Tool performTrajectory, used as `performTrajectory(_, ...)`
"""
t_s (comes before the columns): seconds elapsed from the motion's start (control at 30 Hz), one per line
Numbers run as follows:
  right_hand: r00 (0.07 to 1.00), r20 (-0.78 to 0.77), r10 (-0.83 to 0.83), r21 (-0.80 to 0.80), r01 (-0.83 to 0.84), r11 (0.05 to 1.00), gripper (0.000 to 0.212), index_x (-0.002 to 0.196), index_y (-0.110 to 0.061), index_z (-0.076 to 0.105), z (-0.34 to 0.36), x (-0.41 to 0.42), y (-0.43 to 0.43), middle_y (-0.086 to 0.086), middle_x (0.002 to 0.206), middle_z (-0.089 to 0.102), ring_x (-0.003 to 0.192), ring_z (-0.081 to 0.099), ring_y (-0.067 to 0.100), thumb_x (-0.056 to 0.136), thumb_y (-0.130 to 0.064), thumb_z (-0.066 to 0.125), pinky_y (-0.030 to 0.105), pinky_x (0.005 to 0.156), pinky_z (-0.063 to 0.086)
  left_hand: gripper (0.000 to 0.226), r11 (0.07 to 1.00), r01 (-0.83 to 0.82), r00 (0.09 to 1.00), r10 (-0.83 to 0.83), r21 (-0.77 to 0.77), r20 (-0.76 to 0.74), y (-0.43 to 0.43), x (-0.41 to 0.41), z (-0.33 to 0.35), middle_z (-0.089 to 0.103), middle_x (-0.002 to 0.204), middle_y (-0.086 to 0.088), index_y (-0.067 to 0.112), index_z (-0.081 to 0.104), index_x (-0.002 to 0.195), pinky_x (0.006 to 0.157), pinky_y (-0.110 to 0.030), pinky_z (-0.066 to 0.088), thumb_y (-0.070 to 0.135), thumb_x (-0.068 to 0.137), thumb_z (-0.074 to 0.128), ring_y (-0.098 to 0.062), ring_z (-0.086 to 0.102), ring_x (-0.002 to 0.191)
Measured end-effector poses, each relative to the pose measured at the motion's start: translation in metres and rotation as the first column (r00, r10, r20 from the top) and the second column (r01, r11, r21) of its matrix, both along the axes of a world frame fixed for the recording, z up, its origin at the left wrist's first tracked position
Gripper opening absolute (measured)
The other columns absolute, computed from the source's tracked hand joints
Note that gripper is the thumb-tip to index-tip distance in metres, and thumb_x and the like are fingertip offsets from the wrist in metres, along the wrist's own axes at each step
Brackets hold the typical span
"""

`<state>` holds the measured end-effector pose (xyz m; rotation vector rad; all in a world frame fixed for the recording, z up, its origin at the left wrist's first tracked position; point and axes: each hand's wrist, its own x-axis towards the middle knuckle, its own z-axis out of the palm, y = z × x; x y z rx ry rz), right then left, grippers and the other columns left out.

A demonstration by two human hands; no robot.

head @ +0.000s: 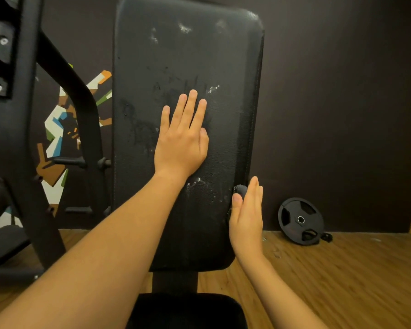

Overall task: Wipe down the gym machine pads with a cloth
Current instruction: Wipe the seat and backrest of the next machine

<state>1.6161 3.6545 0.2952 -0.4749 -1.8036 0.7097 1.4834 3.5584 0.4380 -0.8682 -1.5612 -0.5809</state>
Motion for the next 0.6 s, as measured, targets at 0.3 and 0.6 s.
performTrajectory(0.3,0.999,-0.034,-0.017,0.020,0.017,1.000,0.061,0.159,-0.031,-0.004,-0.017,-0.005,0.004,-0.021,0.167,-0.004,0.151,-0.016,-0.007,0.107,-0.044,0.025,0.004,0.113,-0.006,0.060,1.000,-0.001,1.000,0.001,0.007,-0.006,0.000,-0.001,0.001,0.014,0.170,-0.009,0.015,0.022,0.162,0.126,-0.051,0.010,0.031,0.104,0.028,-0.026,0.010,0.157)
performTrajectory(0.6,0.998,0.000,-0.069,-0.030,0.069,0.997,0.063,0.153,-0.041,-0.008,-0.081,-0.004,-0.012,-0.028,0.163,-0.009,0.147,-0.019,-0.013,0.099,-0.066,0.013,0.028,0.123,0.005,0.060,1.000,-0.014,1.000,0.014,0.007,-0.011,0.000,-0.001,0.001,0.014,0.170,-0.009,0.015,0.022,0.162,0.126,-0.051,0.010,0.031,0.104,0.028,-0.026,0.011,0.157)
